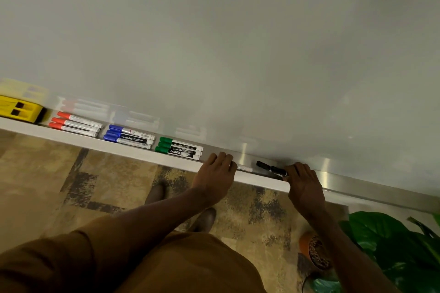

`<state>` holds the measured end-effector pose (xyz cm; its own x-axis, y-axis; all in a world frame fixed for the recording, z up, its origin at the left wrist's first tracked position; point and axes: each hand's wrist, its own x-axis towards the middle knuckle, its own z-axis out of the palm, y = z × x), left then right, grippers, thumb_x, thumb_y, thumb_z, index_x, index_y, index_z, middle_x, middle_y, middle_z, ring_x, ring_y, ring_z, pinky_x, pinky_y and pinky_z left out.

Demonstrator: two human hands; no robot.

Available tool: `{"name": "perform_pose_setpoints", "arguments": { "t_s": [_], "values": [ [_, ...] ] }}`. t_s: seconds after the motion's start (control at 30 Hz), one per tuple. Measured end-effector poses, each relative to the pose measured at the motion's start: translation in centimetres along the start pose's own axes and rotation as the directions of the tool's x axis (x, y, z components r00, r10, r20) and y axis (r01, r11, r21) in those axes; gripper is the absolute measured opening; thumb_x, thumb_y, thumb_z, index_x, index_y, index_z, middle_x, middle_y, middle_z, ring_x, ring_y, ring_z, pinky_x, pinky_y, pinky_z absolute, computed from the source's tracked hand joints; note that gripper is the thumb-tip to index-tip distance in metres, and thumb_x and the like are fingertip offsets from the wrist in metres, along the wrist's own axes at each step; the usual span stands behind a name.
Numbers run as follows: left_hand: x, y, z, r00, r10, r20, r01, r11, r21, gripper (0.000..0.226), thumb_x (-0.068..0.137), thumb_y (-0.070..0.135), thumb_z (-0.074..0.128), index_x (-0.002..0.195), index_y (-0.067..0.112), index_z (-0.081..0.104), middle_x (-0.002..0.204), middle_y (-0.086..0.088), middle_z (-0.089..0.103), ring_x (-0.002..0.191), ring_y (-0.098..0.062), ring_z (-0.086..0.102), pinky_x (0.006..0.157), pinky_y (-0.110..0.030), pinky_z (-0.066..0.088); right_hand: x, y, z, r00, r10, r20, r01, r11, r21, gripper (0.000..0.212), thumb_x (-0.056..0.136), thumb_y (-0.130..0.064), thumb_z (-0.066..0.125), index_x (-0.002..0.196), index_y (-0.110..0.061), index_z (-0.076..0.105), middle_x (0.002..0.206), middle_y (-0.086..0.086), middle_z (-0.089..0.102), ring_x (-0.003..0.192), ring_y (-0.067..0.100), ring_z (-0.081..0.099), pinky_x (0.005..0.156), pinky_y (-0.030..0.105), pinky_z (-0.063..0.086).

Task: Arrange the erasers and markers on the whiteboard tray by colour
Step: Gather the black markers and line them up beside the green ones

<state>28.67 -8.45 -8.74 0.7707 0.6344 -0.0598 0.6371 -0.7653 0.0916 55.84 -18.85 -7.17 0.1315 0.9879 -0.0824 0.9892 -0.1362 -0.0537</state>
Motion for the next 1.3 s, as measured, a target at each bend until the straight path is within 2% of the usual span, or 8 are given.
{"name": "perform_pose_setpoints", "arguments": {
  "t_s": [0.1,0.17,0.3,0.57,0.77,0.87,1.03,1.3],
  "values": [
    [-1.2,1.7,1.5,1.0,0.001,-0.013,-0.002,1.0,-0.019,0.064,0.085,0.025,0.072,0.139,-0.005,0.056,0.143,-0.028,0.058,0.131,-0.042,0.057,0.11,-0.053,0.05,-0.3,-0.6,0.2,0.998,0.02,-0.06,-0.02,1.0,-0.005,0.047,0.065,0.015,0.078,0.108,-0.002,0.068,0.103,0.016,0.064,0.091,0.036,0.061,0.075,0.044,0.054],
    [-2.0,2.3,2.5,1.0,0.008,-0.019,-0.008,1.0,-0.004,0.074,0.089,0.03,0.072,0.148,-0.007,0.048,0.154,-0.033,0.048,0.144,-0.047,0.047,0.12,-0.056,0.039,-0.2,-1.5,0.1,0.994,0.035,-0.1,-0.034,0.999,0.005,0.046,0.066,0.015,0.077,0.109,-0.001,0.068,0.106,0.018,0.064,0.093,0.037,0.062,0.076,0.046,0.055],
    [-2.9,2.4,3.5,0.999,0.021,-0.045,-0.021,1.0,0.016,0.075,0.095,0.037,0.066,0.152,-0.006,0.044,0.164,-0.035,0.033,0.154,-0.05,0.031,0.127,-0.059,0.024,0.8,-3.9,-0.4,0.985,-0.008,-0.173,0.01,1.0,0.01,0.035,0.078,0.006,0.071,0.112,0.0,0.068,0.11,0.02,0.065,0.097,0.037,0.063,0.078,0.046,0.054],
    [-3.7,2.6,3.7,0.999,0.043,0.025,-0.043,0.999,0.012,0.07,0.094,0.037,0.07,0.148,-0.003,0.051,0.167,-0.035,0.026,0.155,-0.051,0.028,0.123,-0.058,0.031,4.1,-9.6,-0.8,0.985,-0.139,-0.102,0.137,0.99,-0.032,0.046,0.073,0.013,0.069,0.117,-0.004,0.07,0.111,0.015,0.068,0.107,0.035,0.065,0.086,0.045,0.054],
    [-3.7,2.4,3.9,0.996,0.056,0.069,-0.053,0.998,-0.04,0.061,0.094,0.031,0.071,0.14,-0.004,0.051,0.167,-0.035,0.022,0.157,-0.052,0.02,0.111,-0.057,0.048,5.3,-12.2,-1.2,0.982,-0.189,0.01,0.189,0.974,-0.125,0.036,0.079,0.001,0.054,0.11,-0.005,0.07,0.106,0.014,0.069,0.102,0.035,0.067,0.086,0.046,0.055],
    [-3.8,2.4,4.0,0.995,0.07,0.067,-0.067,0.997,-0.046,0.057,0.093,0.028,0.071,0.135,-0.005,0.052,0.166,-0.037,0.021,0.157,-0.053,0.02,0.104,-0.057,0.052,5.3,-12.8,-1.4,0.983,-0.179,0.041,0.183,0.971,-0.151,0.034,0.081,-0.004,0.051,0.109,-0.005,0.07,0.105,0.015,0.07,0.101,0.036,0.067,0.086,0.047,0.055],
    [-3.9,2.2,3.9,0.995,0.08,0.057,-0.077,0.996,-0.053,0.058,0.09,0.03,0.072,0.133,-0.005,0.055,0.166,-0.036,0.024,0.154,-0.053,0.026,0.099,-0.057,0.056,5.2,-12.9,-0.8,0.987,-0.119,0.111,0.136,0.978,-0.157,0.031,0.088,-0.003,0.06,0.118,-0.007,0.067,0.115,0.015,0.068,0.112,0.036,0.063,0.095,0.046,0.052],
    [-4.0,2.2,4.4,0.996,0.082,0.023,-0.08,0.995,-0.064,0.053,0.09,0.029,0.071,0.13,-0.003,0.059,0.166,-0.035,0.022,0.155,-0.052,0.024,0.098,-0.056,0.057,5.0,-12.9,-0.6,0.992,-0.112,0.054,0.117,0.987,-0.109,0.033,0.088,-0.002,0.057,0.119,-0.006,0.068,0.115,0.016,0.067,0.112,0.037,0.063,0.095,0.048,0.053]
  ]
}}
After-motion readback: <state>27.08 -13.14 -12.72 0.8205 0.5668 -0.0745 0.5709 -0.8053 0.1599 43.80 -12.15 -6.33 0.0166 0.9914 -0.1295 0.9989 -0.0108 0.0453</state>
